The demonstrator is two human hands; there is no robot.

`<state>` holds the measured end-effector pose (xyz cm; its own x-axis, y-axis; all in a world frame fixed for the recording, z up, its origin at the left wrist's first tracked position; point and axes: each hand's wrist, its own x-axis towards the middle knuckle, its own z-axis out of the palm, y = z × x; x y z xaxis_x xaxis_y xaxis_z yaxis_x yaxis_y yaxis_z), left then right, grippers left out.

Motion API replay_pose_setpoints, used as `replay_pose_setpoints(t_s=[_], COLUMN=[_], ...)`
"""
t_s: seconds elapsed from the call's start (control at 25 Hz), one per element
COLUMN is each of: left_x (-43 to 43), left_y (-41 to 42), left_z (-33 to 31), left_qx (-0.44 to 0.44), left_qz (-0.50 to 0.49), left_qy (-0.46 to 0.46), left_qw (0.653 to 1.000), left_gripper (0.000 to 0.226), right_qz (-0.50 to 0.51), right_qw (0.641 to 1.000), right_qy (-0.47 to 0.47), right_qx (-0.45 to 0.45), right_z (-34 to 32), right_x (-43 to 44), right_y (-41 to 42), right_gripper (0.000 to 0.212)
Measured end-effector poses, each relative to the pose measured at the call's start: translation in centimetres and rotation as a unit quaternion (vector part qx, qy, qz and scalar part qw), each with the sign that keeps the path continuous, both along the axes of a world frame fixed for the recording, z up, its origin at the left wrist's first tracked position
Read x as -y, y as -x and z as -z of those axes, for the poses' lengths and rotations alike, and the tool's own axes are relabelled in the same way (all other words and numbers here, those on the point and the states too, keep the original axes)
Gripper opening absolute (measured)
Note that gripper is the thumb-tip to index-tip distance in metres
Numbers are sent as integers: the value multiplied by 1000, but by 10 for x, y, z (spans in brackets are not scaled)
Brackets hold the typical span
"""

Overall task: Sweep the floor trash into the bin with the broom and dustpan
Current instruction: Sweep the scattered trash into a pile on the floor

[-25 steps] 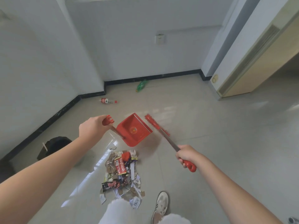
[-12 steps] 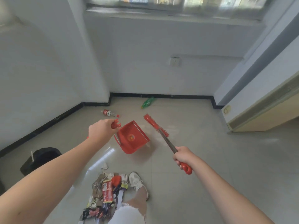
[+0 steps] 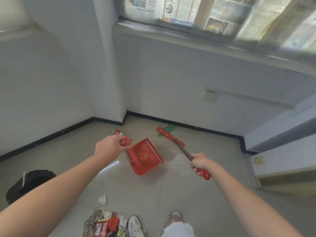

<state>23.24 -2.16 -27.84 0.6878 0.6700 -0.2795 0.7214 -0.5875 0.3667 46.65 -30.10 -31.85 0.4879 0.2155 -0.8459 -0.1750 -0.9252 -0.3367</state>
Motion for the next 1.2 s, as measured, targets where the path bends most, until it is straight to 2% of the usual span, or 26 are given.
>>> replay_pose_setpoints(t_s=[0.12, 0.2, 0.36, 0.6, 0.92, 1.2], left_x=[-14, -16, -9, -24, -22, -14], left_y=[-37, -61, -107, -168, -183, -183], left_z=[11, 23, 46, 60, 75, 75], left_qx=[-23, -47, -115, -132, -161, -166], left_qz=[-16, -29, -6, -44, -79, -63], left_qy=[8, 4, -32, -37, 0, -20], left_qw=[1000, 998, 993, 990, 984, 984], left_gripper=[23, 11, 26, 28, 28, 30], right_qz=[-65, -117, -194, -173, -130, -145], right_qw=[998, 992, 979, 982, 987, 983], right_qy=[9, 12, 37, 69, 89, 86], right_qx=[22, 32, 44, 16, -40, -74], right_z=[10, 17, 36, 71, 105, 91], right_x=[-47, -71, -102, -126, -108, -102], right_y=[-60, -102, -190, -287, -323, -295], right_gripper=[74, 78, 81, 79, 77, 75])
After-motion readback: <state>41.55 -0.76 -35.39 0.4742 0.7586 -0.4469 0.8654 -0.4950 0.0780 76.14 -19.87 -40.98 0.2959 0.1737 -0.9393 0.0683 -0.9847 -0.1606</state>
